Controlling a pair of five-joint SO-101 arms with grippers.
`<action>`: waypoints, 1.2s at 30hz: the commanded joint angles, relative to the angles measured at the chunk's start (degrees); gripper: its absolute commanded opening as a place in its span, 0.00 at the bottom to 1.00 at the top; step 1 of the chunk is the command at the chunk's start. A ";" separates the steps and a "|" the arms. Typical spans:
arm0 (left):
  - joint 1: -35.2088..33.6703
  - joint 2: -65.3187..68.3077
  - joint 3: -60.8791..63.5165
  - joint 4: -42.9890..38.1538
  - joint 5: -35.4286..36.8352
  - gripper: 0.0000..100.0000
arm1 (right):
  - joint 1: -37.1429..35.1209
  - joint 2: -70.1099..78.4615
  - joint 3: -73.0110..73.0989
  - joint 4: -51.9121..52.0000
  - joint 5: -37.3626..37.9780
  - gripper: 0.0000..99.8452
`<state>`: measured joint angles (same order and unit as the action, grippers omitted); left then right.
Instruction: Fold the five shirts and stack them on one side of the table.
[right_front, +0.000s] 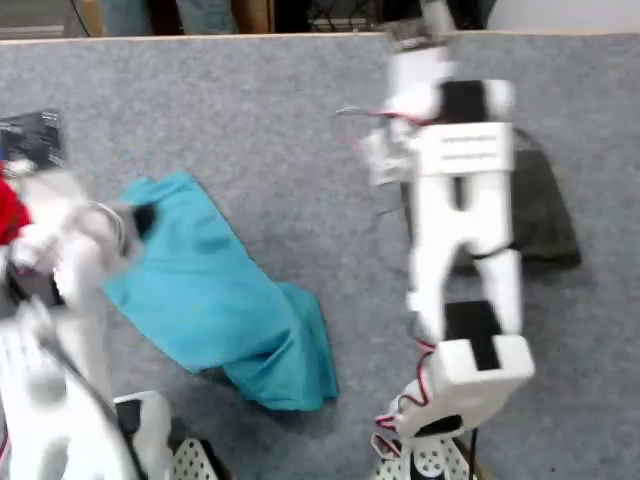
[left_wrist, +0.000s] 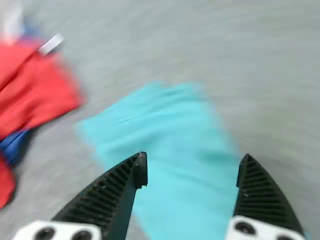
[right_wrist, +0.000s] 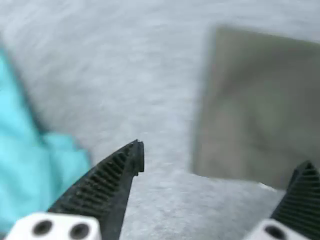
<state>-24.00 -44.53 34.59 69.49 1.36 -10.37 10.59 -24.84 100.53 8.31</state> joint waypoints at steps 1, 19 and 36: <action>-11.30 10.99 6.81 -16.70 -3.25 0.30 | -14.33 0.31 5.67 0.35 0.00 0.44; -15.16 61.10 -27.91 -18.37 -0.97 0.10 | -34.55 0.92 43.82 -25.49 0.44 0.18; -10.59 58.90 -29.41 -18.81 -0.70 0.03 | -3.08 6.99 22.11 -32.97 11.52 0.02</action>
<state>-35.25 17.36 8.75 51.56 0.04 -17.85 15.60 3.65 70.99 17.71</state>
